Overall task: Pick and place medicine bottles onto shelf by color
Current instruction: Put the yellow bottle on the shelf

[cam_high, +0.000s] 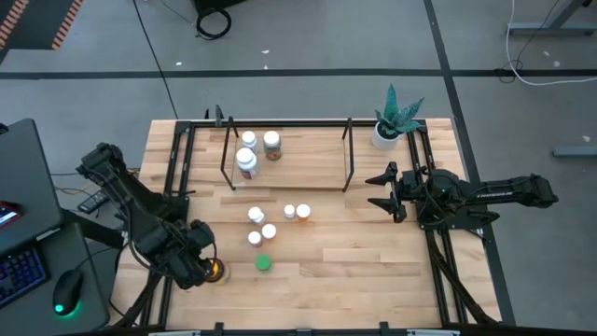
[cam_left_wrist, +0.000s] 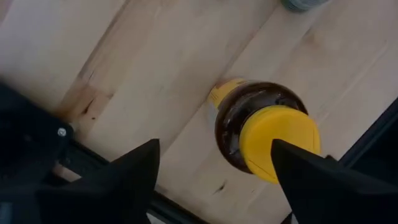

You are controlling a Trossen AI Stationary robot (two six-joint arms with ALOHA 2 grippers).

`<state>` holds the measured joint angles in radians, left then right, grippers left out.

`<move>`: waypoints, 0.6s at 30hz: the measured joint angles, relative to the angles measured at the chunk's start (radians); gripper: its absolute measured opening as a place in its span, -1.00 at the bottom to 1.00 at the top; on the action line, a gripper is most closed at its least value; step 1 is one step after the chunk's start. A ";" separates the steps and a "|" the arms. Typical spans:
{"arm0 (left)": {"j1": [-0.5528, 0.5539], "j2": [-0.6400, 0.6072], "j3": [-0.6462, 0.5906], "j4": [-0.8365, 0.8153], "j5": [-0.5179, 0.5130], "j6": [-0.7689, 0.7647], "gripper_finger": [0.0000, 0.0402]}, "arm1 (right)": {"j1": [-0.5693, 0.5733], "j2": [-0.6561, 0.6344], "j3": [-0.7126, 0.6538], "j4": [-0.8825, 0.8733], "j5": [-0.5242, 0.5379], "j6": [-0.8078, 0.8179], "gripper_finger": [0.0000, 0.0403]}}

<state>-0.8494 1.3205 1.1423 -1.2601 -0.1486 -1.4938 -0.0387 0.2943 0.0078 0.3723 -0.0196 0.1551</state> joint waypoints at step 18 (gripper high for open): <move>0.011 0.034 0.000 0.123 0.004 -0.014 0.92 | 0.000 0.000 0.000 0.000 0.000 0.000 0.50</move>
<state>-0.8382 1.3545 1.1427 -1.1373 -0.1447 -1.5073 -0.0387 0.2943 0.0078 0.3725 -0.0196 0.1551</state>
